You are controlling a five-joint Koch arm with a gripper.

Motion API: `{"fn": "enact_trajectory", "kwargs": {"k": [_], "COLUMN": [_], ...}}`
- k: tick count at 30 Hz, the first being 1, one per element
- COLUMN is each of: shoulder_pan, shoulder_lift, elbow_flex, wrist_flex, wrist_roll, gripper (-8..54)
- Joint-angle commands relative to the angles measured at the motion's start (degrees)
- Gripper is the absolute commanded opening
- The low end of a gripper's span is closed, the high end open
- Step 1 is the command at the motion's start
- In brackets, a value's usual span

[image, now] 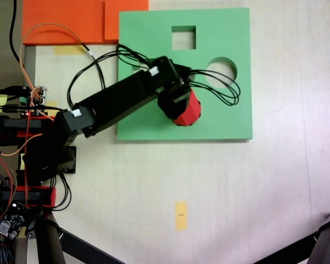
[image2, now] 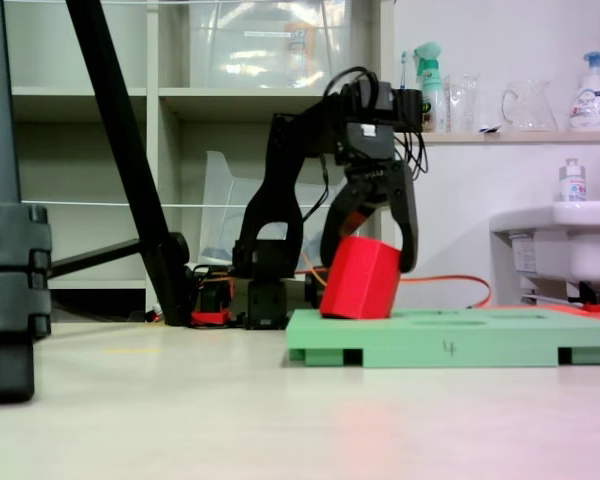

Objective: Put the octagonal pillar block into the corresponding hole

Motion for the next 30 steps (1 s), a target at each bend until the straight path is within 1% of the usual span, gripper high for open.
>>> {"fn": "enact_trajectory", "kwargs": {"k": [1,3,5,13,14,16,18,24,26,30], "shoulder_pan": [1.1,1.1,1.1,-0.3,-0.3,-0.3,-0.4,-1.3,-1.3,-1.3], "shoulder_lift": [0.4,0.2,-0.1,-0.1,-0.1,-0.3,-0.6,1.0,2.0,3.9], "elbow_flex": [-2.1,-2.4,-3.1,-2.5,-2.0,-1.4,-1.4,-1.8,-2.0,-2.0], "wrist_flex": [1.0,0.7,0.7,3.0,3.2,3.2,3.1,2.9,3.0,3.7], "wrist_roll": [-0.1,-3.1,-9.8,-16.5,-16.6,-16.8,-16.8,-16.5,-16.3,-16.1], "gripper": [20.4,20.4,20.4,20.6,20.9,26.0,26.8,26.2,23.3,23.2]}}
